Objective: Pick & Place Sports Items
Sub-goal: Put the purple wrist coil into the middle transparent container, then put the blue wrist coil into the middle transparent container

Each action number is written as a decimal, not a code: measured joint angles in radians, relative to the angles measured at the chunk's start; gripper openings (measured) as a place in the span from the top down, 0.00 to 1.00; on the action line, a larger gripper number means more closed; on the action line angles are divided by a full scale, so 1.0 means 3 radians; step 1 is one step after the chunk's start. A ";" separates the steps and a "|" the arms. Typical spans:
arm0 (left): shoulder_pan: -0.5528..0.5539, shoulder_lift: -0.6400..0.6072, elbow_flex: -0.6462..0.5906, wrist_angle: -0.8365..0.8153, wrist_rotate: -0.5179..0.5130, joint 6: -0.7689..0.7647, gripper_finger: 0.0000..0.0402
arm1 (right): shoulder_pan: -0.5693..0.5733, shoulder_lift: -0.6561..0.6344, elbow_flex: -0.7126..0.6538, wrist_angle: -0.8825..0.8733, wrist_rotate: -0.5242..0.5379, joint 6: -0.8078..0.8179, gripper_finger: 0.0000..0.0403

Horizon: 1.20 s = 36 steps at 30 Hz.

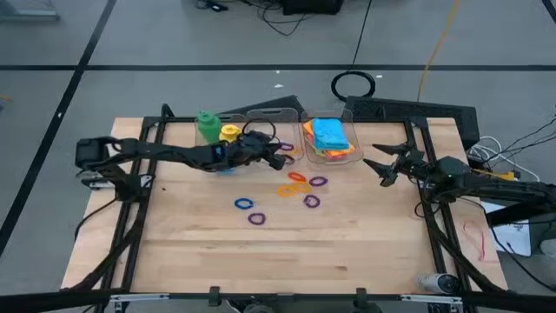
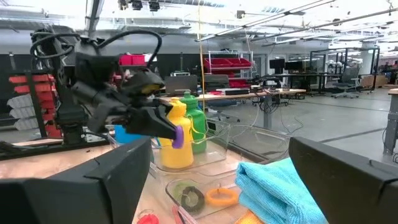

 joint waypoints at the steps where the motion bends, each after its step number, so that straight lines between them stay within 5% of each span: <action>1: 0.0002 0.0005 0.0001 -0.0002 -0.0001 -0.0002 0.94 | -0.0001 0.0000 0.0000 0.0001 0.0000 0.0000 0.28; 11: 0.0012 0.0007 0.0001 -0.0024 -0.0175 -0.0248 0.91 | -0.0001 0.0000 -0.0001 0.0000 0.0000 0.0000 0.28; 19: 0.0015 0.0008 0.0001 -0.0039 -0.0167 -0.0243 0.63 | -0.0001 0.0001 0.0000 0.0000 0.0000 0.0000 0.28; 26: -0.0055 -0.0207 0.0001 -0.0037 0.0143 0.0247 0.44 | 0.0000 0.0001 0.0000 0.0000 0.0000 0.0000 0.28; 36: -0.0777 -0.0759 0.0002 -0.0644 0.0638 0.0691 0.42 | 0.0000 0.0000 0.0000 0.0000 0.0000 0.0000 0.28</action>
